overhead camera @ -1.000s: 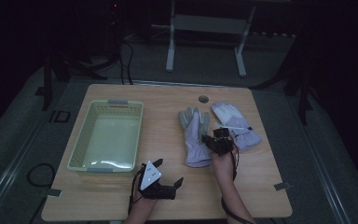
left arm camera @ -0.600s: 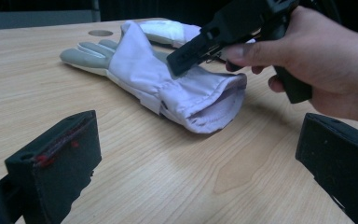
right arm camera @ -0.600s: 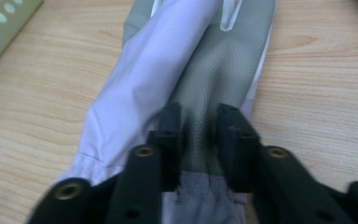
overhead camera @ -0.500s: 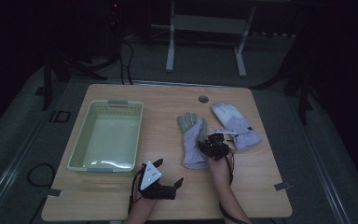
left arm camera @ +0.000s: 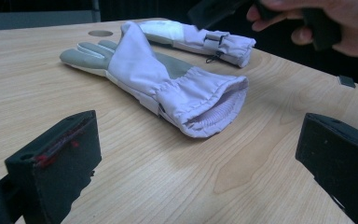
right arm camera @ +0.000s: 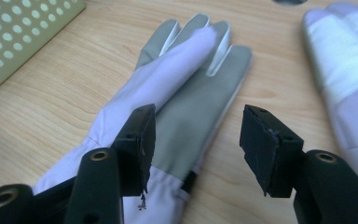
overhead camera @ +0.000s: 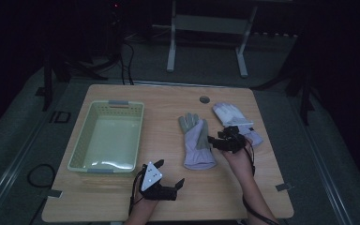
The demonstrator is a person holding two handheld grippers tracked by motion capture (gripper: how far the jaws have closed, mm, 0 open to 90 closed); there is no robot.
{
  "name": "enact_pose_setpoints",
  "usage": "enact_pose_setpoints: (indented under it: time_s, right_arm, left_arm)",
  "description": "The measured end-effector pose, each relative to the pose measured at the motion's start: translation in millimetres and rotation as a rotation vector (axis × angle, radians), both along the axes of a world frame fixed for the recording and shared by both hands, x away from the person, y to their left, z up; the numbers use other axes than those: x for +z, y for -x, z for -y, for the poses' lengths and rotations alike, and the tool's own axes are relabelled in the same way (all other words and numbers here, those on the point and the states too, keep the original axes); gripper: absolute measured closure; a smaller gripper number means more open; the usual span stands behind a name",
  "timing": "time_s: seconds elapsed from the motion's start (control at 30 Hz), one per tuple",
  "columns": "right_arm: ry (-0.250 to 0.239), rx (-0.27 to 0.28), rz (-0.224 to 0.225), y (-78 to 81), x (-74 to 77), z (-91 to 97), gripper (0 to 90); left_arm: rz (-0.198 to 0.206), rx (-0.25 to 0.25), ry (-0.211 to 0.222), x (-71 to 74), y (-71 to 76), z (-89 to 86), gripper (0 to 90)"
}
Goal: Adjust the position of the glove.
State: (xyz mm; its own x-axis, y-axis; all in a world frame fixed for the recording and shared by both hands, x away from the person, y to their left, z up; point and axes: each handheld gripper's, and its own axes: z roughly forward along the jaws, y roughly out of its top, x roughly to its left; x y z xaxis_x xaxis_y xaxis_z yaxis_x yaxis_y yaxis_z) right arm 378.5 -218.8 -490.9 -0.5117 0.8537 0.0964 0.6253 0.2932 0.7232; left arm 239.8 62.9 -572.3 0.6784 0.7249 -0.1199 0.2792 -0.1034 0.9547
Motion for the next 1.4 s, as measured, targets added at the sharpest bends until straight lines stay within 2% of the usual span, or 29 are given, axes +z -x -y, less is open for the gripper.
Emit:
enact_pose_setpoints:
  time_s: [0.23, 0.3, 0.4, 0.47, 0.57, 0.6, 0.73, 0.8, 0.83, 0.97, 1.03, 1.13, 1.2, 1.4]
  right_arm:
    - [0.055, 0.016, 0.031, -5.8, 17.8, 30.3, 45.9]
    - [0.049, 0.016, 0.027, -8.5, 22.1, 40.1, 46.9]
    - [0.065, 0.022, 0.036, -13.1, 27.0, 52.7, 47.0]
    - [0.080, 0.020, 0.036, -17.4, 28.5, 61.2, 47.5]
    - [0.078, 0.011, 0.036, -22.3, 29.4, 70.2, 49.5]
    - [0.067, 0.015, 0.053, -28.1, 30.4, 81.4, 50.7]
    - [0.069, 0.019, 0.070, -34.6, 30.4, 92.0, 50.8]
    - [0.085, 0.011, 0.073, -37.0, 29.9, 95.0, 50.8]
    - [0.098, 0.024, 0.076, -43.5, 27.7, 103.9, 51.4]
    - [0.091, 0.021, 0.072, -49.1, 24.5, 110.2, 51.3]
    - [0.109, 0.013, 0.048, -54.3, 19.4, 112.9, 51.8]
    - [0.109, 0.018, 0.028, -58.6, 13.9, 113.3, 51.8]
    - [0.110, 0.020, 0.031, -61.4, 12.0, 113.2, 51.8]
    - [0.113, -0.008, 0.008, -77.0, 2.4, 111.8, 52.5]
  left_arm:
    - [-0.002, 0.000, 0.004, 0.0, -0.1, -0.1, 0.2]
    - [-0.003, 0.000, 0.004, 0.0, -0.2, -0.1, 0.2]
    - [-0.002, 0.000, 0.005, -0.1, -0.2, -0.2, 0.2]
    - [-0.002, 0.000, 0.005, -0.1, -0.1, -0.2, 0.2]
    - [-0.002, 0.000, 0.006, -0.1, -0.1, -0.1, 0.2]
    - [-0.002, 0.000, 0.006, -0.1, -0.1, -0.2, 0.2]
    - [-0.002, 0.001, 0.006, -0.1, 0.0, -0.2, 0.2]
    - [-0.002, 0.001, 0.007, -0.1, -0.1, -0.2, 0.2]
    - [-0.003, 0.002, 0.008, -0.1, -0.2, -0.3, 0.2]
    - [-0.002, 0.002, 0.007, -0.1, -0.2, -0.3, 0.2]
    - [-0.003, 0.002, 0.008, -0.1, -0.2, -0.3, 0.2]
    - [-0.002, 0.001, 0.008, -0.1, 0.0, -0.3, 0.2]
    - [-0.002, 0.002, 0.007, -0.1, 0.1, -0.3, 0.2]
    - [-0.003, 0.005, 0.009, -0.2, -0.1, -0.3, 0.2]
